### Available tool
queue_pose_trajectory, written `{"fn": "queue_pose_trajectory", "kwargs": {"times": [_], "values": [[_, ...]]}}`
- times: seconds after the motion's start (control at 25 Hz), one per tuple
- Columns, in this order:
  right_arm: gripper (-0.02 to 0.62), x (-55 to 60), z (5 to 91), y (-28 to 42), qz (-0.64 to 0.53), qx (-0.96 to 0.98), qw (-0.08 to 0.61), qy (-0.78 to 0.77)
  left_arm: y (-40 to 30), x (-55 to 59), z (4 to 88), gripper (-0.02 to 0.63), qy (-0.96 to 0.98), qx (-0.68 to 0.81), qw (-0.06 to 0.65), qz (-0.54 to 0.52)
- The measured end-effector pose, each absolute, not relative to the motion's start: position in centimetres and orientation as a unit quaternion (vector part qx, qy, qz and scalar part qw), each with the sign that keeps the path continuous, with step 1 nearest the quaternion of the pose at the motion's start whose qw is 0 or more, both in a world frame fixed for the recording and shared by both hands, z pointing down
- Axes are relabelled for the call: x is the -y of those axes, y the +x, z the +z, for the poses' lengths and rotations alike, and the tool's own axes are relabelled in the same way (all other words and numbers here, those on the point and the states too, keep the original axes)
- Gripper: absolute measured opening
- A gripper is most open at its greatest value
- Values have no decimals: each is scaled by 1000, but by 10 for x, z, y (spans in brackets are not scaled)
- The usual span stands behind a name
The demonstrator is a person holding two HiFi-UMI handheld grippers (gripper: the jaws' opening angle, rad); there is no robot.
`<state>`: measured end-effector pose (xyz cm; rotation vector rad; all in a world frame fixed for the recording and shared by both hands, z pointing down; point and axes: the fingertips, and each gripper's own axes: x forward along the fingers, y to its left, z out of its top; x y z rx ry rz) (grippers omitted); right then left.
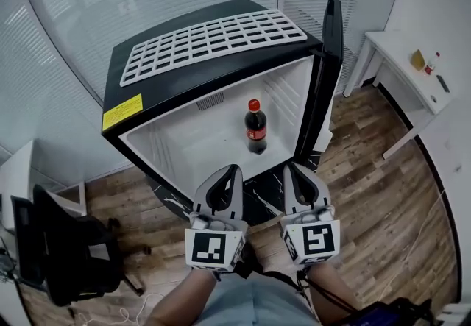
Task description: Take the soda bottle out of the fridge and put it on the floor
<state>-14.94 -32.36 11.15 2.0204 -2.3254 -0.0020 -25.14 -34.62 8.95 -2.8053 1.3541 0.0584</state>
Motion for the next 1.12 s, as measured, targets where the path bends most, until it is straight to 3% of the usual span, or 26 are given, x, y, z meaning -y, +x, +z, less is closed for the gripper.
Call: {"fn": "queue_pose_trajectory", "kwargs": {"times": [1.12], "values": [[32, 426, 89, -151, -36, 830, 44, 555, -239, 428, 86, 17, -854, -520, 6, 28]]}}
